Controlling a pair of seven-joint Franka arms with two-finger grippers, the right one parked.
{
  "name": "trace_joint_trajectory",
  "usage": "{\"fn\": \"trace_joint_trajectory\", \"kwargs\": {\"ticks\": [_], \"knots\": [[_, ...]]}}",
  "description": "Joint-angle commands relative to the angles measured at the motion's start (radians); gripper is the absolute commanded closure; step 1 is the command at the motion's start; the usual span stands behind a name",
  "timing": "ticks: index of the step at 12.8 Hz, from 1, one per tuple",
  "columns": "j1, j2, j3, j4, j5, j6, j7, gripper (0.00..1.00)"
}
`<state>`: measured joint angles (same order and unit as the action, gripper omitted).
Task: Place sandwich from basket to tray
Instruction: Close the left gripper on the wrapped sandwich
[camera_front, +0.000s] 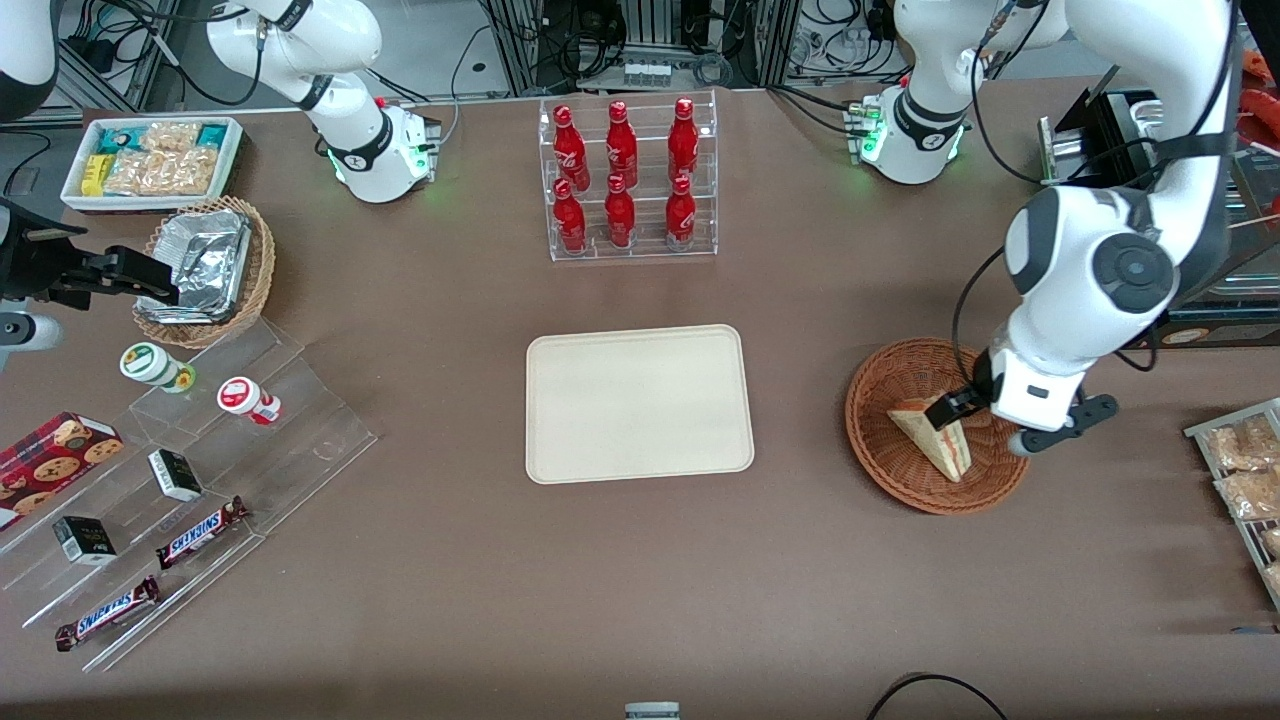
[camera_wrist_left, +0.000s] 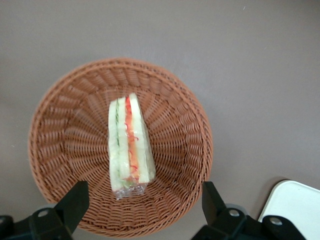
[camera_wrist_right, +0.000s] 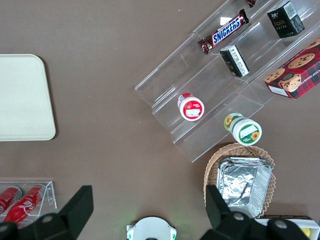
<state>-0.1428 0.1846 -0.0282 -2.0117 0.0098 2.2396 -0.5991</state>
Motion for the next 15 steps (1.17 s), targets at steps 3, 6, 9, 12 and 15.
{"fn": "trace_joint_trajectory", "kwargs": {"ticks": [3,6,9,12,15], "knots": [[-0.014,0.016,0.011,-0.073,0.055,0.072,-0.030,0.00],[-0.006,0.029,0.019,-0.131,0.055,0.150,-0.031,0.00],[0.003,0.056,0.034,-0.182,0.055,0.262,-0.031,0.00],[0.002,0.090,0.034,-0.183,0.055,0.304,-0.033,0.00],[-0.006,0.113,0.034,-0.182,0.055,0.314,-0.041,0.08]]}}
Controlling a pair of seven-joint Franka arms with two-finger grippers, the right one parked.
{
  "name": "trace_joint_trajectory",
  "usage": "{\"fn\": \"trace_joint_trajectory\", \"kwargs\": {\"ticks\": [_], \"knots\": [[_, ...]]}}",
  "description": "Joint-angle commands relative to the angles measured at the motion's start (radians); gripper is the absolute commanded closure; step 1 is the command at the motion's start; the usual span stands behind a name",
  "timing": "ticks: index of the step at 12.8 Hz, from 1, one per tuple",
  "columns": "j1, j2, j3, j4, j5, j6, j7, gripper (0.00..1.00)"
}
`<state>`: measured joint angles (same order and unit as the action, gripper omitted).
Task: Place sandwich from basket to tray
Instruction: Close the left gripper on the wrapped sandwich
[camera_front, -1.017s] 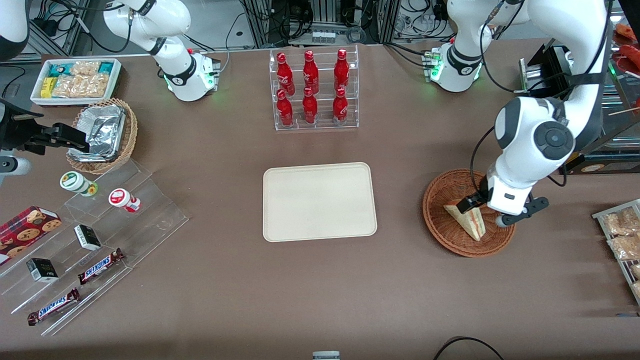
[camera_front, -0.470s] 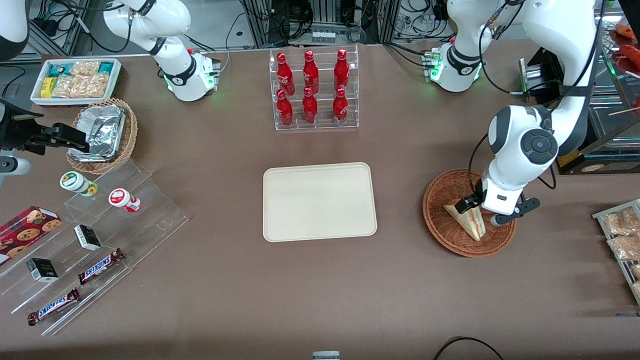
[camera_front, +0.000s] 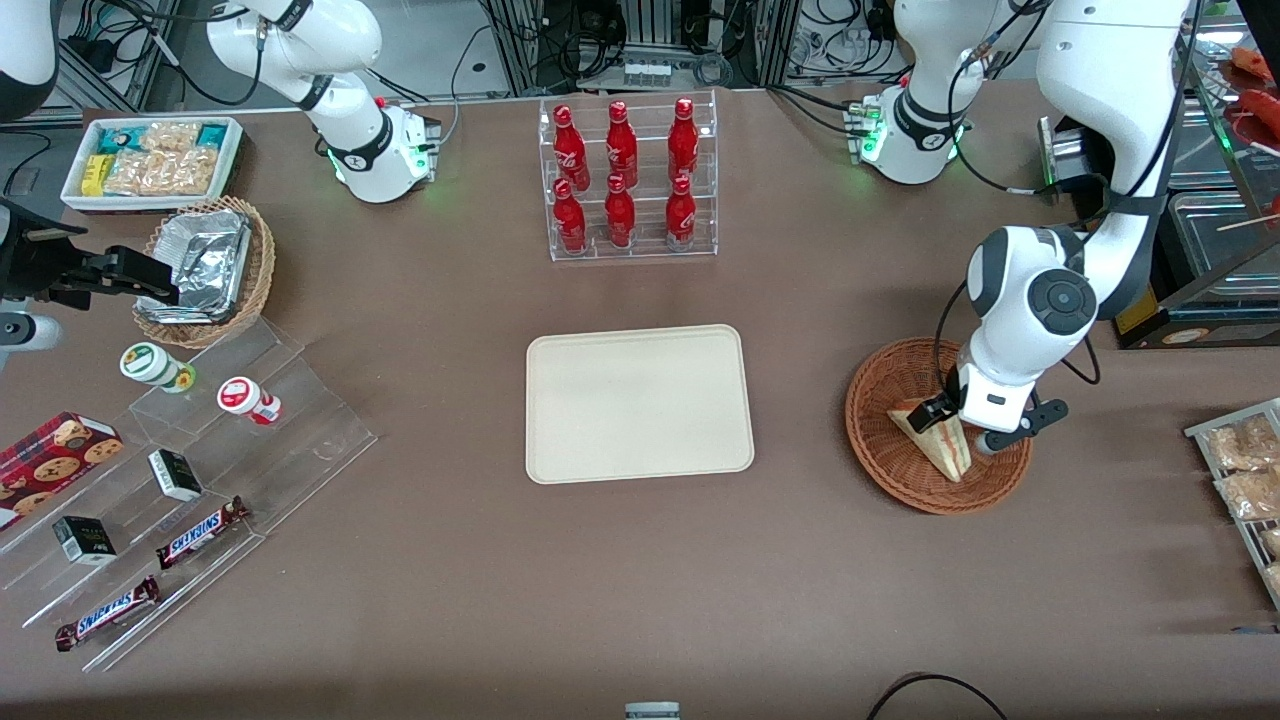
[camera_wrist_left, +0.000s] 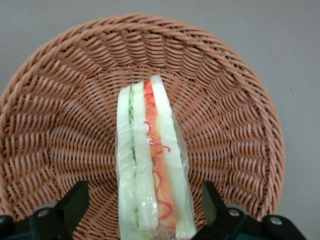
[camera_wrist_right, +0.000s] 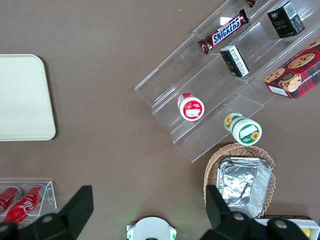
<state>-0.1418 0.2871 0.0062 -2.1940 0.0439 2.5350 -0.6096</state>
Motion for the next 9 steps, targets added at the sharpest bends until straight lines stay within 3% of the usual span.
{"fn": "trace_joint_trajectory", "kwargs": {"ticks": [1,2,3,6,9], "knots": [[-0.007,0.011,0.000,0.002,0.020,0.019,-0.030,0.40],[-0.007,0.011,0.000,0.002,0.020,0.018,-0.030,0.77],[-0.007,0.011,0.000,0.003,0.020,0.018,-0.030,1.00],[-0.012,-0.023,-0.003,0.020,0.020,-0.022,-0.029,1.00],[-0.048,-0.100,-0.006,0.158,0.022,-0.337,-0.027,1.00]]}}
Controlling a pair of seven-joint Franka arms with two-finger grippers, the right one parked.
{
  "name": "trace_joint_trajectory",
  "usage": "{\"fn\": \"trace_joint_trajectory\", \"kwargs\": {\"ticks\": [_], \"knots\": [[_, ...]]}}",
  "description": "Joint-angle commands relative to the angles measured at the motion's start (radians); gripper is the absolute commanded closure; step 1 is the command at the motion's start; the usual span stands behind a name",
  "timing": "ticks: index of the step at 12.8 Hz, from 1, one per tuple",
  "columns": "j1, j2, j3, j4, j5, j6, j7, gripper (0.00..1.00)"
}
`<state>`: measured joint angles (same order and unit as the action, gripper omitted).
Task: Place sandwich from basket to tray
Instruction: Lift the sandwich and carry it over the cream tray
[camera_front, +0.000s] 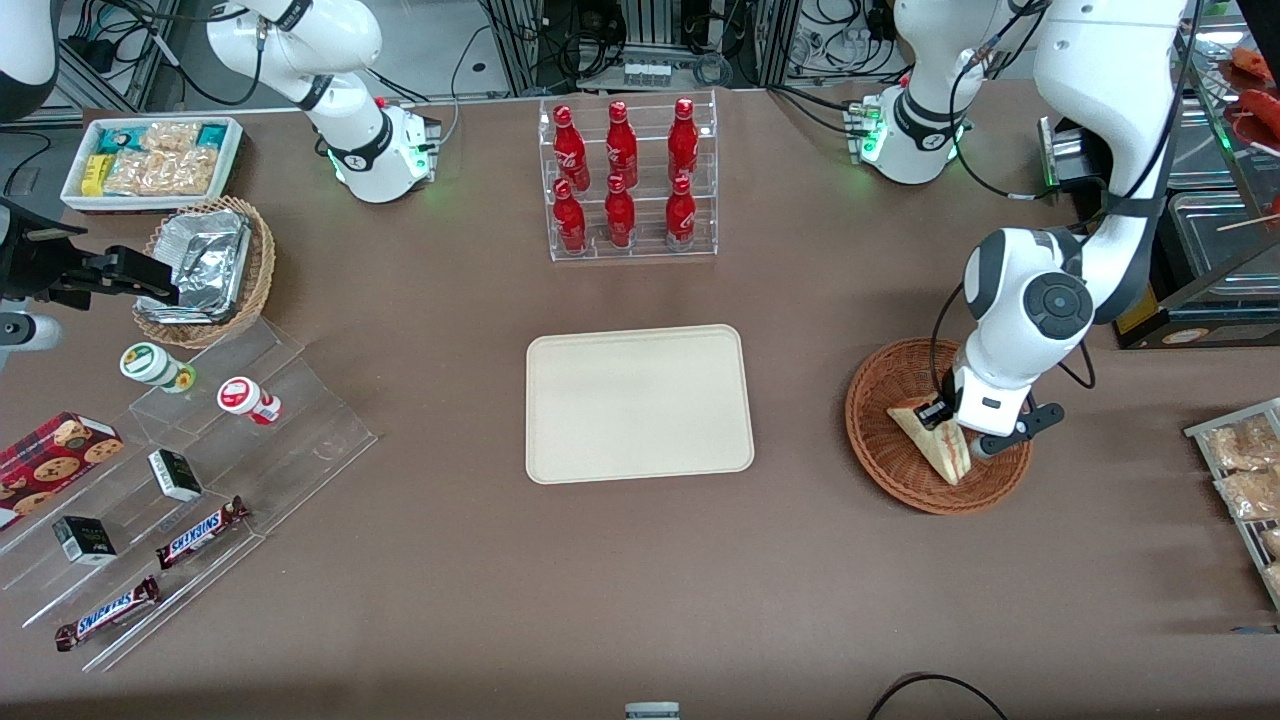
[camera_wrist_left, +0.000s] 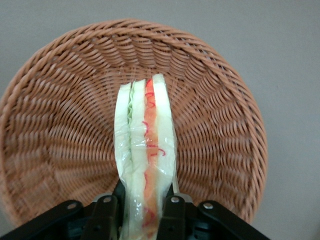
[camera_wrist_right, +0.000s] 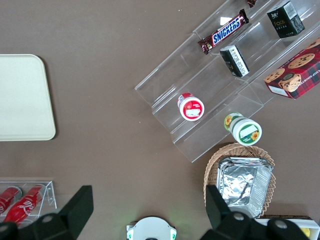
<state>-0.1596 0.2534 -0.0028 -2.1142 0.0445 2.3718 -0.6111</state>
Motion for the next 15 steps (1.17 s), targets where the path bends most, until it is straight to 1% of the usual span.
{"fn": "trace_joint_trajectory", "kwargs": {"ticks": [1,3,4,6,8,11,15], "knots": [[-0.053,-0.081,0.003,0.141,0.021,-0.281,-0.025,1.00],[-0.122,-0.097,-0.006,0.241,0.017,-0.422,-0.035,1.00],[-0.164,-0.094,-0.006,0.282,0.015,-0.462,-0.054,1.00],[-0.251,-0.072,-0.011,0.344,0.003,-0.468,-0.064,1.00],[-0.342,-0.007,-0.011,0.416,-0.012,-0.468,-0.064,1.00],[-0.420,0.114,-0.014,0.526,-0.034,-0.464,-0.062,1.00],[-0.520,0.263,-0.016,0.658,-0.037,-0.457,-0.094,1.00]]}}
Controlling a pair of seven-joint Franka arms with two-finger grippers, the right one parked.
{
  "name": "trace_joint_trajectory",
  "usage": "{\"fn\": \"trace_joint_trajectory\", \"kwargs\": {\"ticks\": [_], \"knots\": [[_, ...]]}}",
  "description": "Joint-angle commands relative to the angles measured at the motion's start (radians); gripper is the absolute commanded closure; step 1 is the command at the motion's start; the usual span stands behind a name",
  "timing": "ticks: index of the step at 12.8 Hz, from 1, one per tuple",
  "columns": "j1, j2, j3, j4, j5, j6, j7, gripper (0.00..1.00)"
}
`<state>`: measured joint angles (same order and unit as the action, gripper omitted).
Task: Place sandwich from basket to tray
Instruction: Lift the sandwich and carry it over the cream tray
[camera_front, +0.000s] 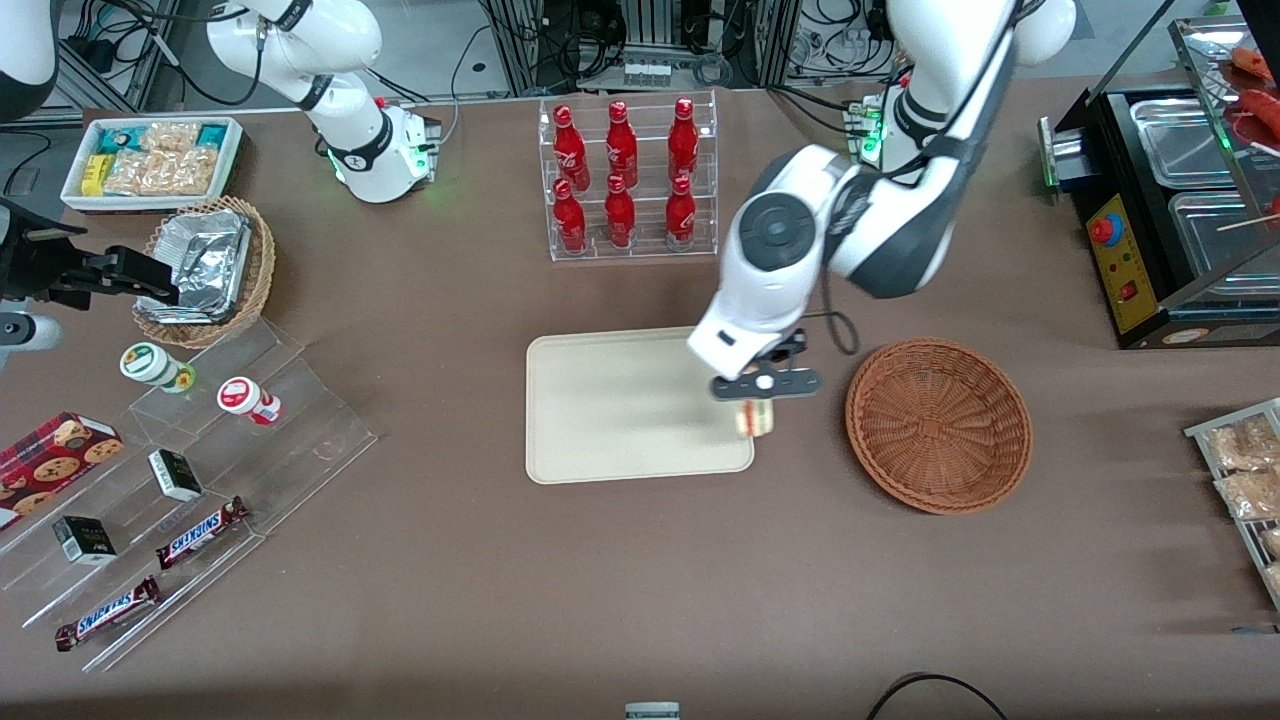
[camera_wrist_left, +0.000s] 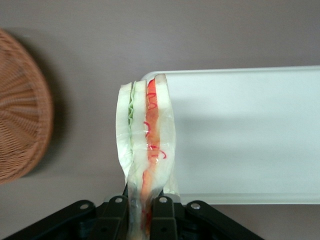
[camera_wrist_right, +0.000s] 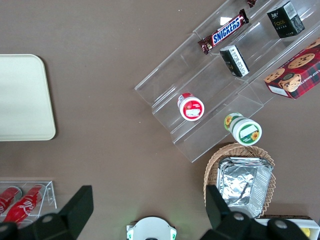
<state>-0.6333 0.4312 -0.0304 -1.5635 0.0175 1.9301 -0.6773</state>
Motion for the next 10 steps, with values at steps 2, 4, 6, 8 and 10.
{"fn": "trace_joint_trajectory", "kwargs": {"ticks": [2,4,6,8,10], "knots": [[-0.092,0.139,0.012,0.123,-0.008,0.071,-0.080,1.00],[-0.141,0.197,0.013,0.125,-0.005,0.159,-0.113,1.00],[-0.178,0.244,0.015,0.125,0.004,0.199,-0.116,1.00],[-0.193,0.276,0.015,0.125,0.005,0.239,-0.114,1.00],[-0.215,0.290,0.017,0.125,0.010,0.242,-0.116,1.00]]}}
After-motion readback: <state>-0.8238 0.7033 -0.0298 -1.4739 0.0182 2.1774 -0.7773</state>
